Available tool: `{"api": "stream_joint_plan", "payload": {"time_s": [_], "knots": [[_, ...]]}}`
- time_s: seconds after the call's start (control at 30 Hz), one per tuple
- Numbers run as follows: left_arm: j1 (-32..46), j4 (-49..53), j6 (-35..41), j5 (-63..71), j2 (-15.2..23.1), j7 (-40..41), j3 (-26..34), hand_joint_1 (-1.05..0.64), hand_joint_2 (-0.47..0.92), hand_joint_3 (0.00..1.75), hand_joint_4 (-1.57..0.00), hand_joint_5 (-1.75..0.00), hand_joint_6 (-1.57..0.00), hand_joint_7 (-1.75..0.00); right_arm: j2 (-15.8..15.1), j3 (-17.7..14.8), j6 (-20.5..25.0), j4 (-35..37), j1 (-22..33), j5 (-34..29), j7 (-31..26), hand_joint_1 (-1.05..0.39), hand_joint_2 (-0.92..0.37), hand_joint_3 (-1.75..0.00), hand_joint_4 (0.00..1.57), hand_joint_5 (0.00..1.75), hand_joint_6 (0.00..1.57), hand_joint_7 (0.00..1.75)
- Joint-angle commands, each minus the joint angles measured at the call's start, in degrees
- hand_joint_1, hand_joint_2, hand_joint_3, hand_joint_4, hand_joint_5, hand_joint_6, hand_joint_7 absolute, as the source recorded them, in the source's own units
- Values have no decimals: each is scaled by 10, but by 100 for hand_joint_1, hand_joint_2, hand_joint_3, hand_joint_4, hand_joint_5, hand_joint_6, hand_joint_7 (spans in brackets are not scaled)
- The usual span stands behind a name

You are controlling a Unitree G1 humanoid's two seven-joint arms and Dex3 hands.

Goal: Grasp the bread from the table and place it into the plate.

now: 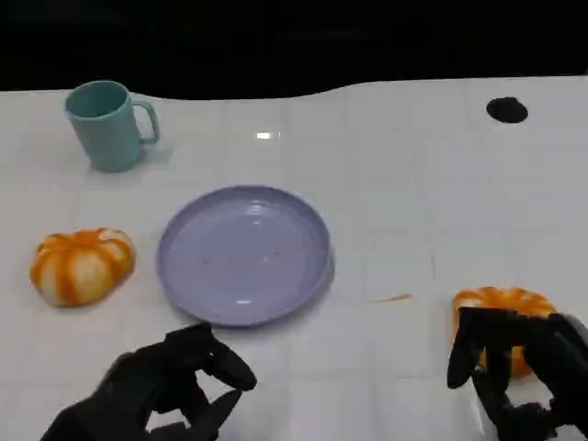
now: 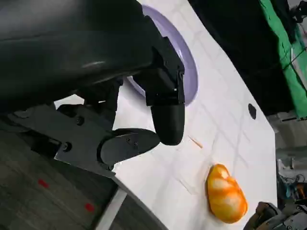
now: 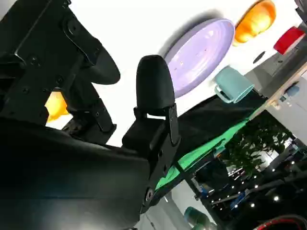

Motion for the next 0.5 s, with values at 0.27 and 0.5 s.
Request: {"api": "stream_joint_plan", "payload": {"time_s": [0.27,0.5], "knots": [[2,2,2,-5,4,-4,3,-23,82,63,-63,-175,-63,-127,-7,-6,7,-6,-2,4,-1,6,-12,-162,96,175,89,139],[1,4,2,-4,3,-2,3,-23,82,63,-61,-175,-63,-127,-7,-5,10,-6,-3,5,1,6,-12,-161,95,175,89,139]]}}
